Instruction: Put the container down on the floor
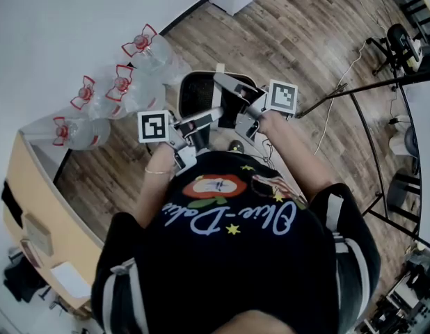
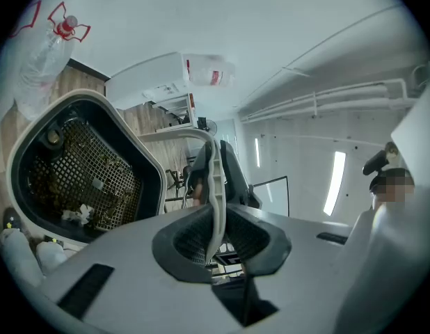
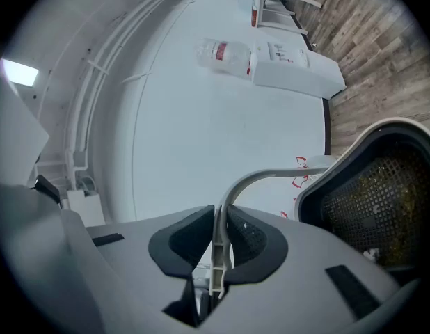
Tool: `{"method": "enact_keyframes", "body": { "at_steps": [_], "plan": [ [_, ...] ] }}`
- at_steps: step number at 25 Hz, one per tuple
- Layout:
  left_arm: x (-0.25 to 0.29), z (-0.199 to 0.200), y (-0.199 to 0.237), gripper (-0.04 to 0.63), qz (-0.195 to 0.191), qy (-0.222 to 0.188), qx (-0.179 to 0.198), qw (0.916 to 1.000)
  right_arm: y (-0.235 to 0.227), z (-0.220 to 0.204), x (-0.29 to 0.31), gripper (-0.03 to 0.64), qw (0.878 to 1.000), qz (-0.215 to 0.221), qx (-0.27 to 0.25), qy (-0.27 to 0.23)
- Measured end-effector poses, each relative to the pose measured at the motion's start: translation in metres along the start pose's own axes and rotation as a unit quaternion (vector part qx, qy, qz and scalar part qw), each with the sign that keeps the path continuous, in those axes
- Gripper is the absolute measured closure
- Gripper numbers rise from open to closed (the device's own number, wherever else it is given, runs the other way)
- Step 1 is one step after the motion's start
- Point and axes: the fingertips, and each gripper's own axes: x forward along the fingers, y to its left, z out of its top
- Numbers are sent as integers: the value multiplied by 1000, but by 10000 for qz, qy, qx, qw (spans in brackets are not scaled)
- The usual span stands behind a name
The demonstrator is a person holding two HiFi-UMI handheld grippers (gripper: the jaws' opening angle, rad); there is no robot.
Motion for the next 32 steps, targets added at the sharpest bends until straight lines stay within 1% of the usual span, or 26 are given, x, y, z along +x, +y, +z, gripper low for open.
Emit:
{"method": "enact_keyframes", "body": {
  "at_steps": [6,9,14,17,20,27,32],
  "plan": [
    [13,-4,-2,546,-19,-42,-29,10000,1,7,-12,572,9999,45,126,-56],
    [22,-8,-1,546,-8,-68,-68,10000,0,12,-20,572,9999,24,104,-17],
    [33,-11,4,546,38,-94,17,9999,-7,18,-29,572,9999,-57,108,14],
    [43,-17,6,546,23,-145,-30,9999,-11,21,-39,572,9999,-75,120,74],
    [56,-22,7,546,124,-180,-12,9998,-11,28,-52,572,9998,-74,146,119],
    [74,-19,8,546,162,-184,67,9997,-15,43,-61,572,9997,-58,221,100],
    [78,-14,10,546,155,-267,-129,9994,-18,51,-57,572,9997,-57,220,115]
  ]
}}
